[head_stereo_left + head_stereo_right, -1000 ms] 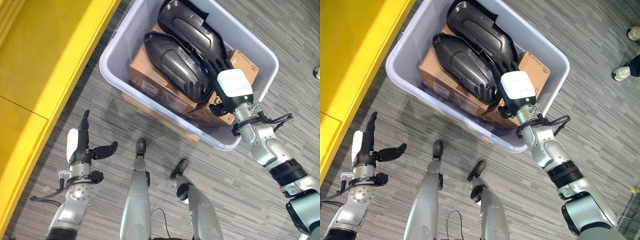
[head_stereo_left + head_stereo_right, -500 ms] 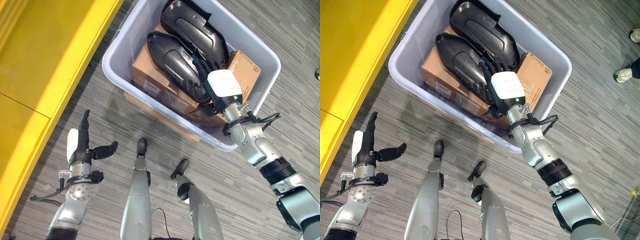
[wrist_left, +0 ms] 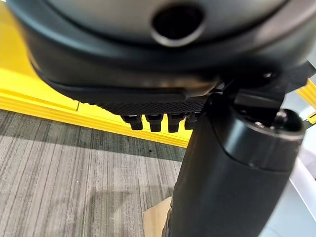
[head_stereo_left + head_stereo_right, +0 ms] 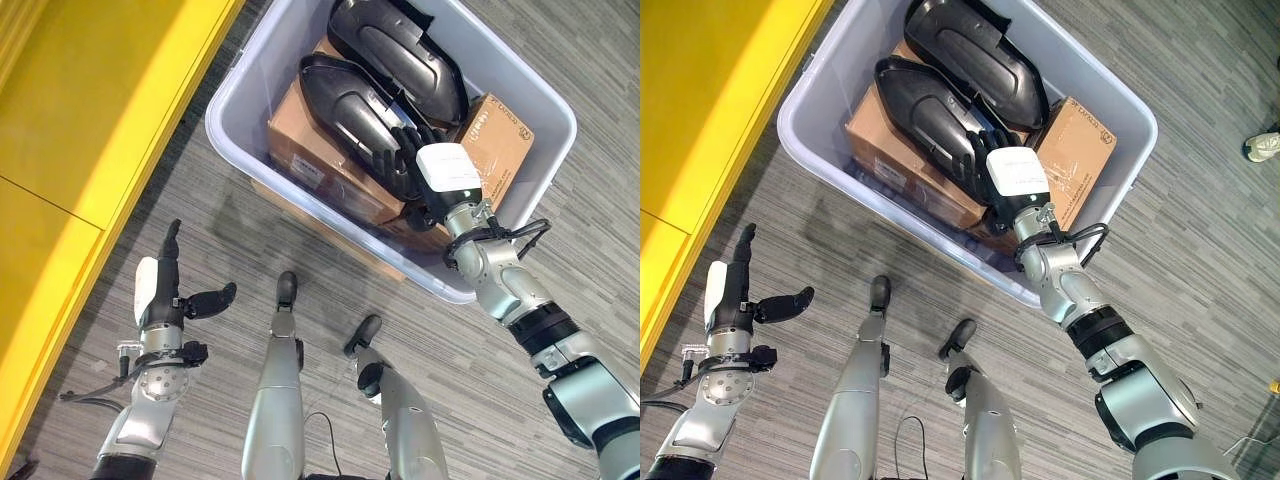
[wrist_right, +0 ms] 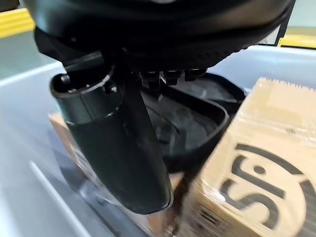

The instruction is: Move parts from the plastic box to the shelf.

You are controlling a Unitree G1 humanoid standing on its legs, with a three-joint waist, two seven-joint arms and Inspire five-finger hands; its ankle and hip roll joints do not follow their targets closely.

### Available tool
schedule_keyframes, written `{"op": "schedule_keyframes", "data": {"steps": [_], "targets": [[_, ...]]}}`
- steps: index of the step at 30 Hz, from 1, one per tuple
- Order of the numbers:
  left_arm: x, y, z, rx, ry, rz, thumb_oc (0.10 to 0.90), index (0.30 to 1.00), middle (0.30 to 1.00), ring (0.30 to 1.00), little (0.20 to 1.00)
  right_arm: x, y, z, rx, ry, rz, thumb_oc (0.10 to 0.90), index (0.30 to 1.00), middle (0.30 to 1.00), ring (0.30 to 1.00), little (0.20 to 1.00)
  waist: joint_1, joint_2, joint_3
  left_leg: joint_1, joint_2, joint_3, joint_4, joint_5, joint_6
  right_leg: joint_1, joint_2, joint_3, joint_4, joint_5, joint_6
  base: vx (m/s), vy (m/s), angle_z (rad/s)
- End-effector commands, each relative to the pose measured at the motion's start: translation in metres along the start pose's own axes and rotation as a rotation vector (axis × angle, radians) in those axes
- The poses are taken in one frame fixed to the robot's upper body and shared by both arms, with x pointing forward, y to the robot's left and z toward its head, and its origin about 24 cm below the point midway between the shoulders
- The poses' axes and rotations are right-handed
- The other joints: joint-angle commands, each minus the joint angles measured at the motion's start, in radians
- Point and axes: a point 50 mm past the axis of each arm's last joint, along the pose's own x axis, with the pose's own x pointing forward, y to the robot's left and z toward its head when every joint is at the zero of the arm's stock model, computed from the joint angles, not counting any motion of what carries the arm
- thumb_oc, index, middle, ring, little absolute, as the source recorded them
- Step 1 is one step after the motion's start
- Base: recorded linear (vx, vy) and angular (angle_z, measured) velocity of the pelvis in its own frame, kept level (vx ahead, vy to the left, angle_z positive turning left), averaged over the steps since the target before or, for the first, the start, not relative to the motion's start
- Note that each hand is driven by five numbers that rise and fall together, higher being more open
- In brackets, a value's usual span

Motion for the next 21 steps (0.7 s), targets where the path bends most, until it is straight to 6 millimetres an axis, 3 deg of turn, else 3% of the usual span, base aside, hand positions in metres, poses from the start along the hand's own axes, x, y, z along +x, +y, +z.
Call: {"op": "schedule_keyframes", "data": {"steps": [1,12,21], "targets": [[-0.001,0.016,0.023,-0.056,-0.13,0.073,0.9,1.0,1.0,1.0,1.0,0.017,-0.054,-0.002,-0.046,-0.02,-0.214,0.9,1.0,1.0,1.0,1.0,-0.004,0.031,-0.01,0.015,0.039,0.049,0.05,-0.111,-0.022,0.012,-0.101,0.078,0.025,0.02,0.095,0.0,0.0,0.0],[0.0,0.01,0.024,-0.077,-0.132,0.054,0.9,1.0,1.0,1.0,1.0,0.02,-0.049,-0.014,-0.058,0.047,-0.192,0.9,1.0,1.0,1.0,1.0,-0.006,0.052,-0.01,-0.033,0.035,0.051,0.059,-0.105,-0.021,-0.046,-0.106,0.08,0.044,0.019,0.094,0.0,0.001,0.01],[0.0,0.002,0.024,-0.095,-0.118,0.038,0.9,1.0,1.0,1.0,1.0,0.016,-0.023,0.001,0.083,0.036,-0.126,0.9,1.0,1.0,1.0,1.0,-0.018,0.063,-0.01,-0.056,0.033,0.055,0.068,-0.109,-0.017,-0.079,-0.108,0.088,0.056,0.021,0.092,0.0,0.003,-0.01]]}}
